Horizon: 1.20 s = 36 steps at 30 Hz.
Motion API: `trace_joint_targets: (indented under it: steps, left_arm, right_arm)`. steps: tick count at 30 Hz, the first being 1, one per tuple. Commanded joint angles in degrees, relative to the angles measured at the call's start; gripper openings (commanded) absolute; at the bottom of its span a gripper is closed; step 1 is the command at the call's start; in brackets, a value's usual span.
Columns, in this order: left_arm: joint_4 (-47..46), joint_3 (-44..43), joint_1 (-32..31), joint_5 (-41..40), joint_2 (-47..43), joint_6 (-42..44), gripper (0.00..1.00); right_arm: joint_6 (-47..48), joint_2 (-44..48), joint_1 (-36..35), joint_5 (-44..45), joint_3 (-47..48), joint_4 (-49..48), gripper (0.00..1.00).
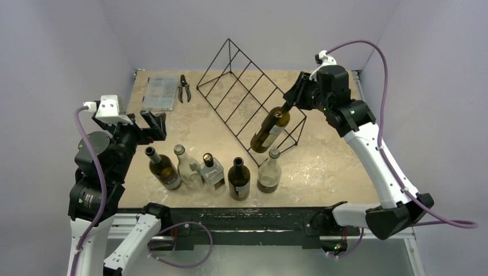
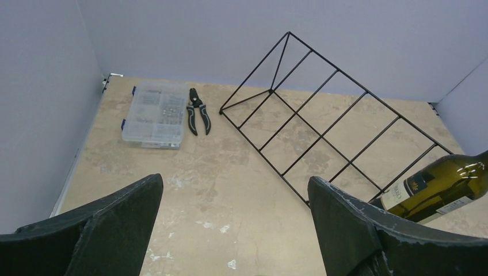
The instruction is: Put the wine bottle on the wine rack
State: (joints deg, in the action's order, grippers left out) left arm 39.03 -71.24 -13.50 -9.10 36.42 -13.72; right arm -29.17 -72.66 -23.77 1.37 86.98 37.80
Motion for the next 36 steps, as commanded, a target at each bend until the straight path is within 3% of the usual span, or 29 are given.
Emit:
trace_joint_targets:
  steps: [1, 22, 36]
  left_arm:
    - [-4.21, 1.60, 0.47, -2.24, -0.72, 1.53, 0.96]
    - [-5.35, 4.86, 1.56, -4.43, -2.21, 0.53, 0.95]
    - [-5.57, 5.14, 1.63, -3.31, -1.91, 0.10, 0.95]
  right_arm:
    - [-4.06, 0.54, 3.68, -7.49, -1.97, -11.04, 0.00]
    - [-4.83, -2.80, 7.90, -14.29, -10.35, -15.55, 0.00]
    - [-6.12, -4.86, 13.91, -25.61, -13.95, -17.55, 0.00]
